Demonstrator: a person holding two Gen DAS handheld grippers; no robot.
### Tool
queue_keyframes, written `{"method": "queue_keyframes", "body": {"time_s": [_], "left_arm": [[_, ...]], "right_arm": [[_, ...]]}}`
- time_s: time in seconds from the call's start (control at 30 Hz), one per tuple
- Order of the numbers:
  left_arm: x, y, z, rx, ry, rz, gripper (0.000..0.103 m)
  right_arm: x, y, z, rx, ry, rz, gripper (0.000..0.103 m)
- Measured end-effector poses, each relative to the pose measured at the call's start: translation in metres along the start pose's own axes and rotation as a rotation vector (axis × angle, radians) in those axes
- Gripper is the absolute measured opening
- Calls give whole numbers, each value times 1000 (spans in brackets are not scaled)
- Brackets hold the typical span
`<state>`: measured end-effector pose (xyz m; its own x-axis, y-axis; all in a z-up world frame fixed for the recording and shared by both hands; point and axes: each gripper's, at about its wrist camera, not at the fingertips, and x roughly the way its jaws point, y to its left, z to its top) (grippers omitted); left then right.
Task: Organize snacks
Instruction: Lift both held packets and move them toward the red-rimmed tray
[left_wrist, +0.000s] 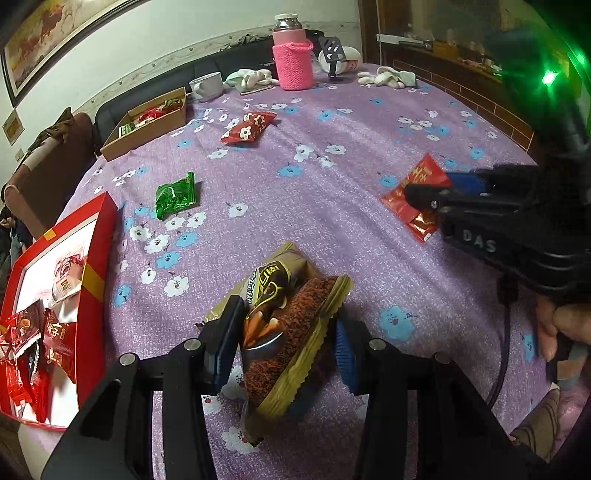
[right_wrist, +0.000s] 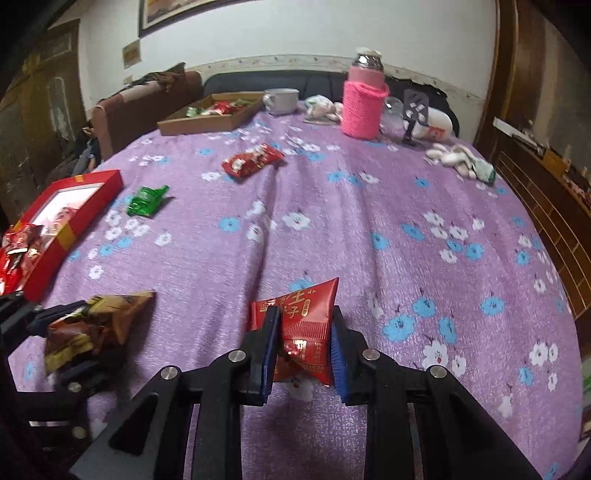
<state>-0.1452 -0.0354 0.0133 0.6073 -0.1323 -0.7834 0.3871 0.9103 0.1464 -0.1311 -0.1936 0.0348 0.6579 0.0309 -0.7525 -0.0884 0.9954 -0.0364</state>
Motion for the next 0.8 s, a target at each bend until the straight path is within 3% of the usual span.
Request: {"method": "queue_keyframes", "body": {"time_s": [0.23, 0.8], "left_arm": [[0, 0, -3, 19, -30, -8, 44], [-2, 7, -7, 18, -73, -62, 44]], "right_arm": [[9, -13, -4, 80, 39, 55, 26], [12, -33, -7, 201, 43, 192, 27]]}}
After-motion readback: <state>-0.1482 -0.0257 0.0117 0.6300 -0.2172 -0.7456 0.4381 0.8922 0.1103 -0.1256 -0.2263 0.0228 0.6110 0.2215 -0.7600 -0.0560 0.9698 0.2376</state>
